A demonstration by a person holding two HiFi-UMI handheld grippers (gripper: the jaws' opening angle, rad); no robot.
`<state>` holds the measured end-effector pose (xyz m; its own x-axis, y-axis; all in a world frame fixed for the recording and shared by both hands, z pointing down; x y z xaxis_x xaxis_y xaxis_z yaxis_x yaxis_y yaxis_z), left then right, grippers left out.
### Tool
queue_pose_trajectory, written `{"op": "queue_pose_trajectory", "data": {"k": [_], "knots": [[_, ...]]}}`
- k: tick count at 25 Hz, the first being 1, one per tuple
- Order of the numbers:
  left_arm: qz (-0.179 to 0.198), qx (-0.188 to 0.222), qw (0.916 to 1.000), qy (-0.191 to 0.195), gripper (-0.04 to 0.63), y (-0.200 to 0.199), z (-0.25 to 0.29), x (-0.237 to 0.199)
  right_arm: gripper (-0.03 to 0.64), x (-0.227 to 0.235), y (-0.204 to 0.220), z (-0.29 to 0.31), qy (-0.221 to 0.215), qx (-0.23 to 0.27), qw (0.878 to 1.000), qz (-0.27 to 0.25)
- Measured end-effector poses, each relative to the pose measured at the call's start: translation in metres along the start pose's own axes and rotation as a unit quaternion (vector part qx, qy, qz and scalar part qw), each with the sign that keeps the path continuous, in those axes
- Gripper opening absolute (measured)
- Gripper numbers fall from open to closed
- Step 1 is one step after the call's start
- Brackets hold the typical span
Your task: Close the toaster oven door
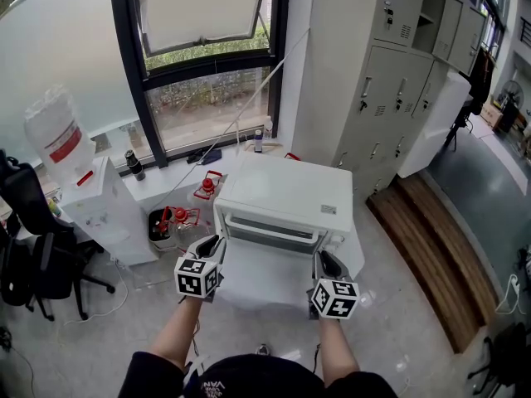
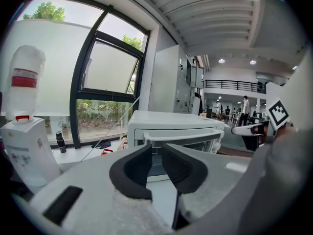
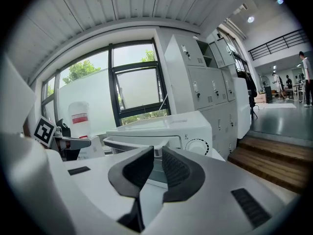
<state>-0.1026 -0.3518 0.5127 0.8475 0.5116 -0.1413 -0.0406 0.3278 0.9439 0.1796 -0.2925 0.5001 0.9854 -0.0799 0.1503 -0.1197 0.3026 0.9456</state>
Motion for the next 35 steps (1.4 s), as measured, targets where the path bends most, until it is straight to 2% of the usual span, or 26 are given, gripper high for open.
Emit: {"op": "queue_pose_trajectory", "data": {"k": [4, 17, 35], "knots": [[0.013, 0.004, 0.9999, 0.007, 0.041, 0.003, -0.02, 0.012, 0.003, -0.006, -0.002, -0.025, 0.011, 0.027, 1.0, -0.005], [0.049, 0.025, 0.9975, 0.044, 0.018, 0.022, -0.104, 0.05, 0.002, -0.054, 0.009, -0.108, -0.001, 0.067, 0.998, -0.008], [0.048, 0.024, 0.9972, 0.052, 0.018, 0.072, -0.212, 0.086, 0.002, -0.105, 0.051, -0.2, -0.016, 0.067, 0.997, -0.035]]}}
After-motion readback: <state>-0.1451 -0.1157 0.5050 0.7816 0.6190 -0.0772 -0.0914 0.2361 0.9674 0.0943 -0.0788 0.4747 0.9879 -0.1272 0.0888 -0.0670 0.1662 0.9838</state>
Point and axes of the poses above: the fingertips, and each gripper's own axes: z forward along the fingers, x to its right, y out of its underside, the point moved 1 cm from there along -z, backward along the fingers, and after that the axes turned 3 degrees about y, right-handed, at the moved point
